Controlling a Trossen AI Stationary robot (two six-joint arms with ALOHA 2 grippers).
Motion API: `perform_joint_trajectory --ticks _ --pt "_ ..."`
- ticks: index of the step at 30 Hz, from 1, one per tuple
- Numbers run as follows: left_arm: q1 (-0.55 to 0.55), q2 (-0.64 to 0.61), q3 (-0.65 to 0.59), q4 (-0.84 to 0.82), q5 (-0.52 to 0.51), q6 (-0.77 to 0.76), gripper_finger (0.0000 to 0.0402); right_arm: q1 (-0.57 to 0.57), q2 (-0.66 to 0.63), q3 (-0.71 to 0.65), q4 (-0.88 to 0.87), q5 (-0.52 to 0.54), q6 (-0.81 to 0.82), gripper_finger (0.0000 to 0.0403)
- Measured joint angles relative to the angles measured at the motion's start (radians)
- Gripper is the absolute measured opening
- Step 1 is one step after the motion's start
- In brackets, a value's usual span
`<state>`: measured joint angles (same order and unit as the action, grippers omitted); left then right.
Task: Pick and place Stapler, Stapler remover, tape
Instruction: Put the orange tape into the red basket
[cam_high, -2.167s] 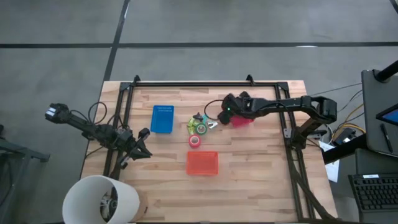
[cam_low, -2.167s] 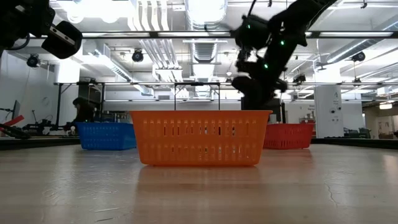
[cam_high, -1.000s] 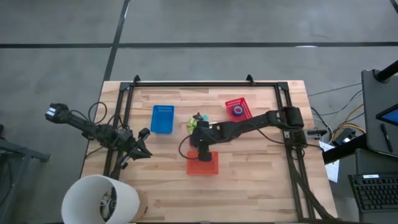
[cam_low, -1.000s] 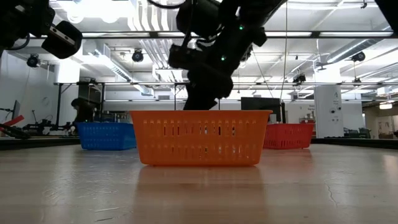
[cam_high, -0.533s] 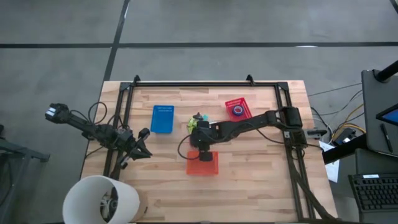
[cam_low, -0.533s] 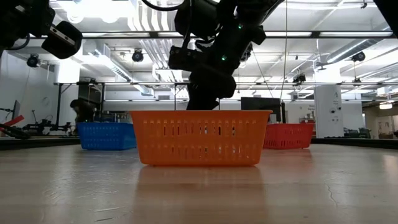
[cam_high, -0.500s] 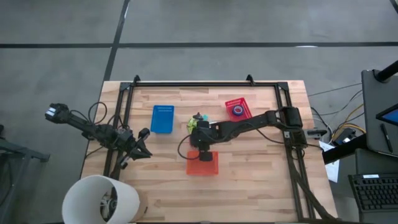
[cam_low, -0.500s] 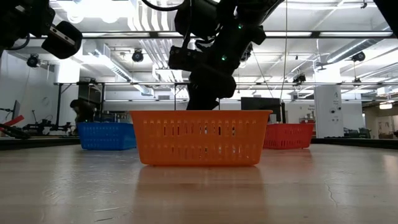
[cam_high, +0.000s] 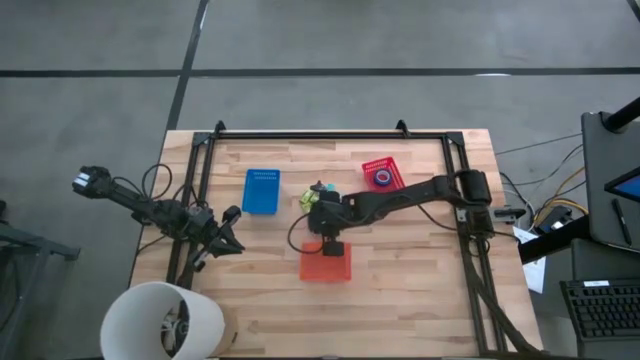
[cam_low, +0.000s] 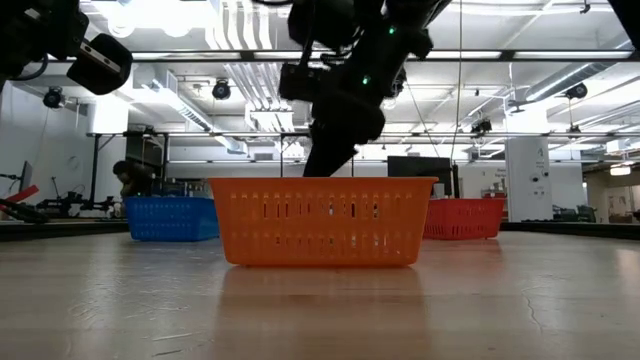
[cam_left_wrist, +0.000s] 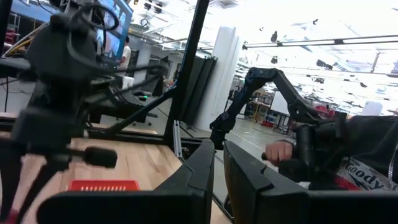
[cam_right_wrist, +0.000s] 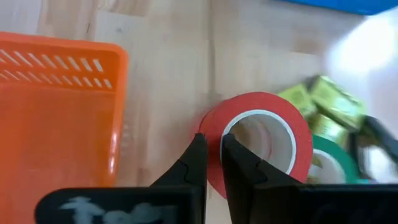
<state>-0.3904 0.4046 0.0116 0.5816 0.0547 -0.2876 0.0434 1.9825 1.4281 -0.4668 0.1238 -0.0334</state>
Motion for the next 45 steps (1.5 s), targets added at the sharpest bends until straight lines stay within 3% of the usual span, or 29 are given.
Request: perform_joint_trajectory --ticks 9,20,35,45 --pt "0.000 0.000 0.000 0.000 0.000 0.000 0.0039 -0.007 -0.156 -0.031 -0.088 0.070 0.054 0.0023" --pt "0.000 0.000 0.000 0.000 0.000 0.000 0.0039 -0.051 -0.367 -0.215 -0.197 0.217 0.274 0.0023" --pt "0.000 0.000 0.000 0.000 0.000 0.000 0.0039 -0.173 -0.607 -0.523 -0.183 0.220 0.504 0.0023" --pt "0.000 0.000 0.000 0.000 0.000 0.000 0.0039 -0.246 -0.619 -0.637 -0.094 0.215 0.532 0.0023"
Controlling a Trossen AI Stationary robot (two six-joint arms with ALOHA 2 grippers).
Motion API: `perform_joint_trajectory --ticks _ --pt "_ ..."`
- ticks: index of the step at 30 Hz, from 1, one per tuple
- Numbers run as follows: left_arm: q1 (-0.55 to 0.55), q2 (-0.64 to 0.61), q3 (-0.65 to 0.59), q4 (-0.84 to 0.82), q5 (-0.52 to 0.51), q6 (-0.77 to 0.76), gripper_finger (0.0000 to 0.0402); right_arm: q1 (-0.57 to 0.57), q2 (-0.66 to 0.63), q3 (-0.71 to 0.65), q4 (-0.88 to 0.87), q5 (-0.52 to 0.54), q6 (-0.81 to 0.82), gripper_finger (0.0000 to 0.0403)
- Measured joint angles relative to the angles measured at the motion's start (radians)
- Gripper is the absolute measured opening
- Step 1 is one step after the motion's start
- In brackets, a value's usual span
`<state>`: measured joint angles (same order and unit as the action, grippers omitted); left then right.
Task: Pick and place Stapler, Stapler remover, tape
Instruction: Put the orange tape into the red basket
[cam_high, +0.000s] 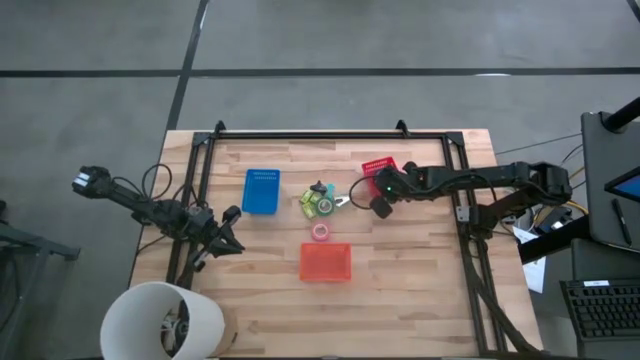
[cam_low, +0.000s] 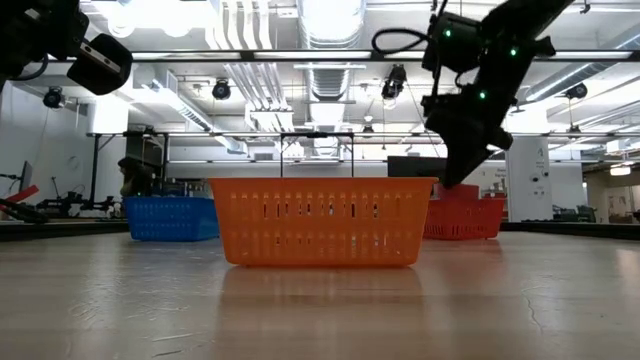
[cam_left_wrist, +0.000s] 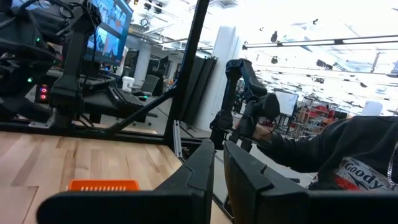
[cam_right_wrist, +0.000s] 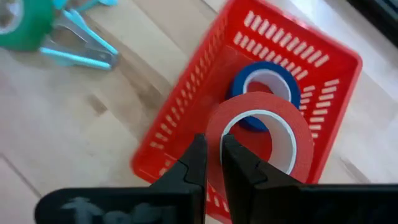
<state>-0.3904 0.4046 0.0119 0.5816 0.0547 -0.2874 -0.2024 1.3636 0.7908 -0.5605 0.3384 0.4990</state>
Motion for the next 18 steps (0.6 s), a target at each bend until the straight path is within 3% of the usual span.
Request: perform_joint_trajectory --ticks 18 --pt "0.000 0.000 0.000 0.000 0.000 0.000 0.0039 -0.033 0.112 -0.024 0.060 -0.063 0.017 0.0023"
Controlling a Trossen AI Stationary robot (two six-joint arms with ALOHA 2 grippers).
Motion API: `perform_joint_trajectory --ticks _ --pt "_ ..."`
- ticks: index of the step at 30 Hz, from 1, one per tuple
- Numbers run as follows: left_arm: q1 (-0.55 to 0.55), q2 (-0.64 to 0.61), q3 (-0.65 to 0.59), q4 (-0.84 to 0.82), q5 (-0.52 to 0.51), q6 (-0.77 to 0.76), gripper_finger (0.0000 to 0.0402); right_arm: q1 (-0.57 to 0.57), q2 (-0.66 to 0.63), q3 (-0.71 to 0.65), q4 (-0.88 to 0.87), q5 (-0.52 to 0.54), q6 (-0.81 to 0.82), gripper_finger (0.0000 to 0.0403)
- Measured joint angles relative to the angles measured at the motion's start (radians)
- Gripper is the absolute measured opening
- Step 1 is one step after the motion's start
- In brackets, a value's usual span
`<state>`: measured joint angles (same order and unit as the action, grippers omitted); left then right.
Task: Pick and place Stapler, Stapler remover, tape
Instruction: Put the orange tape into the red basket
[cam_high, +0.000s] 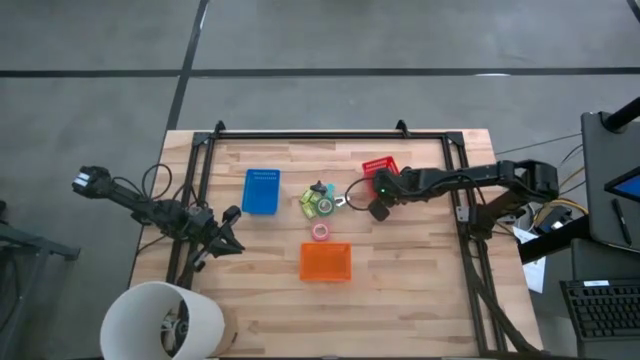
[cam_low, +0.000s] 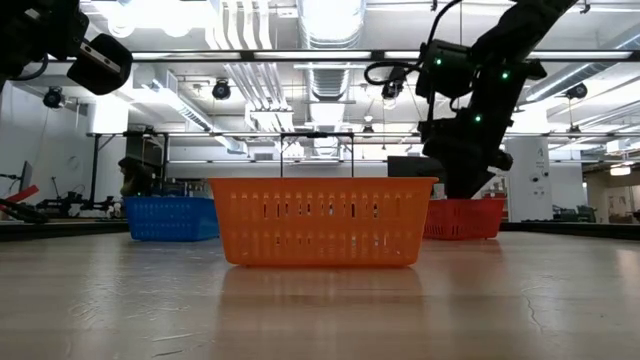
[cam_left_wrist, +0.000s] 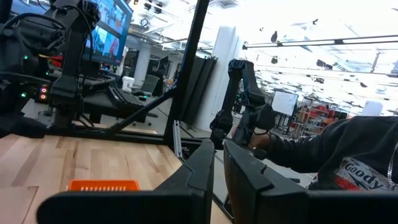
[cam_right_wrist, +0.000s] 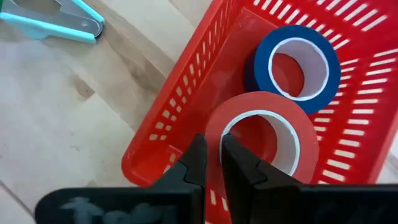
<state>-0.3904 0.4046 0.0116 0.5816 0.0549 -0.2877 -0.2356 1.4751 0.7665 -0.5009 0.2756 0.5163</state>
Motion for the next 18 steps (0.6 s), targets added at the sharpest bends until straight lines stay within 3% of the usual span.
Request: perform_joint_trajectory --ticks 5,18 --pt "0.000 0.000 0.000 0.000 0.000 0.000 0.0039 -0.009 0.018 0.000 0.020 0.001 -0.002 0.0033" --pt "0.000 0.000 0.000 0.000 0.000 0.000 0.0039 -0.028 0.014 -0.002 0.020 -0.013 0.004 0.0115"
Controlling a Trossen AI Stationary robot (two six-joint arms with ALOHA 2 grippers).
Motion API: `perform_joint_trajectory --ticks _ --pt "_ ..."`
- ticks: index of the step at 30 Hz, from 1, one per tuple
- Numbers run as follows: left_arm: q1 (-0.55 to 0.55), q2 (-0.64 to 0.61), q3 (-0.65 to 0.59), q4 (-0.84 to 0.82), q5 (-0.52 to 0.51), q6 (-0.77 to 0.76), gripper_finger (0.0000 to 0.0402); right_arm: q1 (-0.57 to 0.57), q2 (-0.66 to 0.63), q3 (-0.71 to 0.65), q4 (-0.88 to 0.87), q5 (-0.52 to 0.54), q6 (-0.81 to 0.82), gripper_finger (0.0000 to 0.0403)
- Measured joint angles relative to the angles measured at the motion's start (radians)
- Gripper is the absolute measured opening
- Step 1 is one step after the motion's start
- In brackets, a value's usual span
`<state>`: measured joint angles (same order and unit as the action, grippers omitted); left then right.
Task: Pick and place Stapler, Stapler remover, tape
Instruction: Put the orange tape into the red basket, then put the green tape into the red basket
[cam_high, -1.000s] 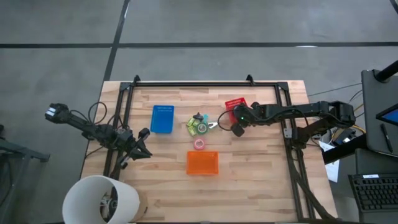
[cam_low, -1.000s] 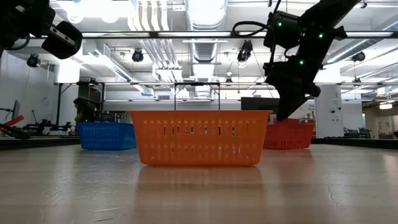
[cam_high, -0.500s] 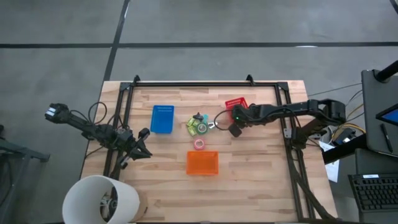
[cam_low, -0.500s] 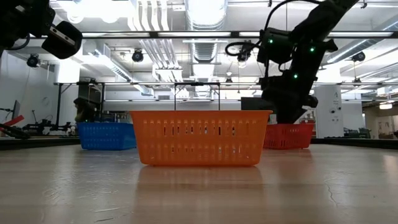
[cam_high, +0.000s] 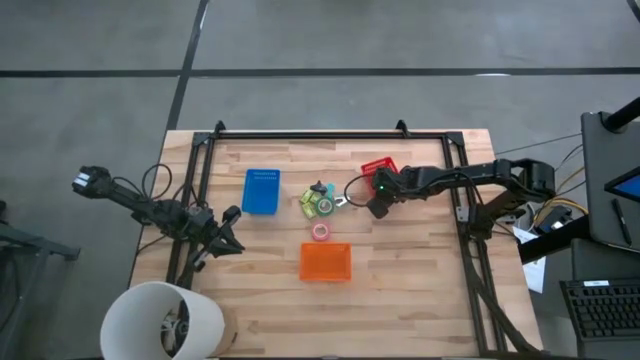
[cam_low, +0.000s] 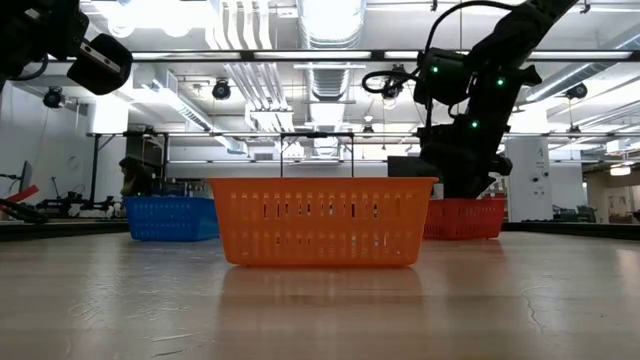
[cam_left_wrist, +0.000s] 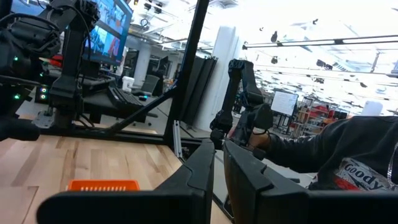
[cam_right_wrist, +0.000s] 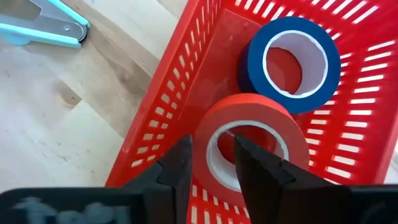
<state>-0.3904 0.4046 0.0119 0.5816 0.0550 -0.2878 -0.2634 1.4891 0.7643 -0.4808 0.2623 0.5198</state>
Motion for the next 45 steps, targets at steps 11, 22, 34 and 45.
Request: perform_joint_trajectory --ticks 11,22,34,45 --pt "0.000 0.000 0.000 0.000 0.000 0.000 0.0039 0.000 -0.056 0.000 0.017 0.003 -0.001 0.0110" --pt "0.000 0.000 0.000 0.000 0.000 0.000 0.0039 0.083 -0.143 0.000 0.270 -0.059 -0.068 0.0091" --pt "0.000 0.000 0.000 0.000 0.000 0.000 0.0039 0.139 0.073 0.029 0.521 -0.064 -0.135 0.0125" --pt "0.000 0.000 0.000 0.000 0.000 0.000 0.0039 0.143 0.328 0.284 0.441 -0.053 -0.301 0.0166"
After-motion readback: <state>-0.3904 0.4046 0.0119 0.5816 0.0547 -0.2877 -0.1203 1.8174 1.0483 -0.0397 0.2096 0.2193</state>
